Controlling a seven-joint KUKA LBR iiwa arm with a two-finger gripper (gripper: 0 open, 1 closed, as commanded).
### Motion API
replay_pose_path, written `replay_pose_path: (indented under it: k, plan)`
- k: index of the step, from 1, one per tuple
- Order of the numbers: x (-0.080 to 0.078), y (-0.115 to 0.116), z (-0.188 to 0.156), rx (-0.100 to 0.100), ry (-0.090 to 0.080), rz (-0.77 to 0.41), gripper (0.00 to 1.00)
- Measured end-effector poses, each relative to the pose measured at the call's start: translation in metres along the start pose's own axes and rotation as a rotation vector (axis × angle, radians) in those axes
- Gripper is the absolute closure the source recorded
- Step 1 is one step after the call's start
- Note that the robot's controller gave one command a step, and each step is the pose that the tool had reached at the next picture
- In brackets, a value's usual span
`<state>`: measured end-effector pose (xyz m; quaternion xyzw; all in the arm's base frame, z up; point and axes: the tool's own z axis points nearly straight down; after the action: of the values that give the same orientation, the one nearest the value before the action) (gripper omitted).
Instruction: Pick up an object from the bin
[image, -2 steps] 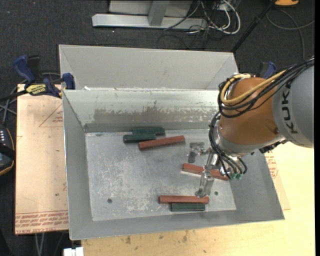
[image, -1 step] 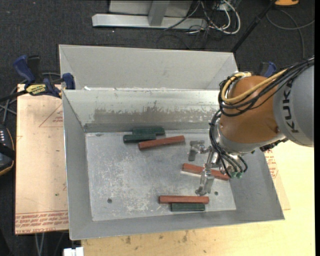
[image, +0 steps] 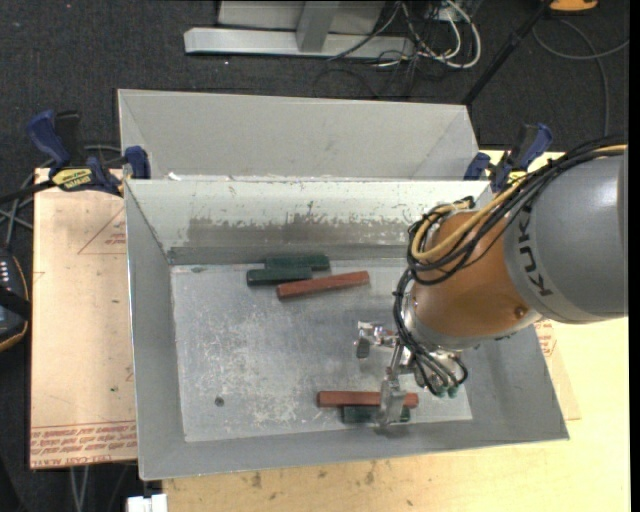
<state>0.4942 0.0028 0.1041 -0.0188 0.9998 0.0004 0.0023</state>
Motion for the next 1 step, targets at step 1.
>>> replay_pose_path:
  k: [1]
  plan:
    - [0.0064, 0.0070, 0.0328, 0.000, -0.009, -0.049, 0.00]
